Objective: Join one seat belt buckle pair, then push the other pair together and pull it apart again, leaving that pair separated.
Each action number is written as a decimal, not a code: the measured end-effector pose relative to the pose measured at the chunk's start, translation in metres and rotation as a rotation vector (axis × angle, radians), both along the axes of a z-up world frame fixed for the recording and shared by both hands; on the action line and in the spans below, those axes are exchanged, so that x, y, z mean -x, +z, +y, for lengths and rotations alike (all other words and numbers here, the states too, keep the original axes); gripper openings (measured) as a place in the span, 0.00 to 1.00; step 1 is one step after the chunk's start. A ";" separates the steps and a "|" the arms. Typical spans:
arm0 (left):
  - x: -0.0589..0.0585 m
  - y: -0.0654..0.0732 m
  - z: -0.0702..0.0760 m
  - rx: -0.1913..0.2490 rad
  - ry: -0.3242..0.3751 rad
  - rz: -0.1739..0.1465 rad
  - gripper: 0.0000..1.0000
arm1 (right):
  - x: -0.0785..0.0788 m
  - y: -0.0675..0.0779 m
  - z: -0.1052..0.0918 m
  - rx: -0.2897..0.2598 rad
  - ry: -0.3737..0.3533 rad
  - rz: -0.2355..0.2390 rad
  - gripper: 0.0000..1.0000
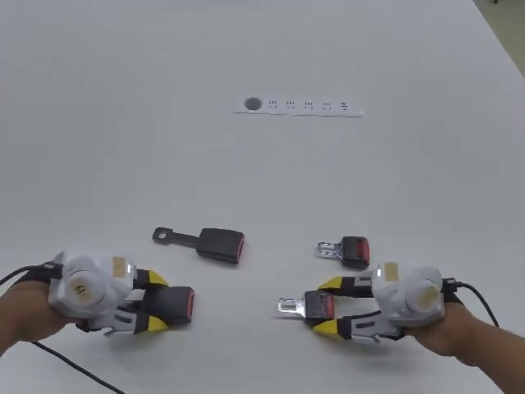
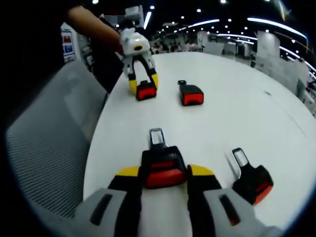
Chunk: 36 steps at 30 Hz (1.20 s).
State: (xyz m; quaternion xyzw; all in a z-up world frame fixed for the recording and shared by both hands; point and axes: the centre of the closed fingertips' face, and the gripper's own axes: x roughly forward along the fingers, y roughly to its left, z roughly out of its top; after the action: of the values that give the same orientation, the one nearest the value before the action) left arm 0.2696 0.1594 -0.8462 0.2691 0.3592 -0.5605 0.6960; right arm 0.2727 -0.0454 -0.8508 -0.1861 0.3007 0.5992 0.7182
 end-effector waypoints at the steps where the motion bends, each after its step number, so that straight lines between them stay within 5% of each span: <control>1: 0.000 0.000 0.000 0.000 0.001 0.000 0.37 | 0.000 -0.001 0.005 -0.009 0.009 0.000 0.36; 30: -0.005 -0.012 0.007 -0.005 0.009 -0.001 0.37 | 0.004 -0.001 0.113 -0.121 0.071 0.000 0.36; 36: -0.004 -0.010 0.006 -0.013 0.007 -0.002 0.37 | 0.001 -0.002 0.125 -0.110 0.081 -0.019 0.36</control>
State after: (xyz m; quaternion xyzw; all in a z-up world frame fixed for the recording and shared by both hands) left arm 0.2733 0.1649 -0.8566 0.2729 0.3631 -0.5554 0.6966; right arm 0.2721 0.0797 -0.8532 -0.1640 0.2525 0.6417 0.7054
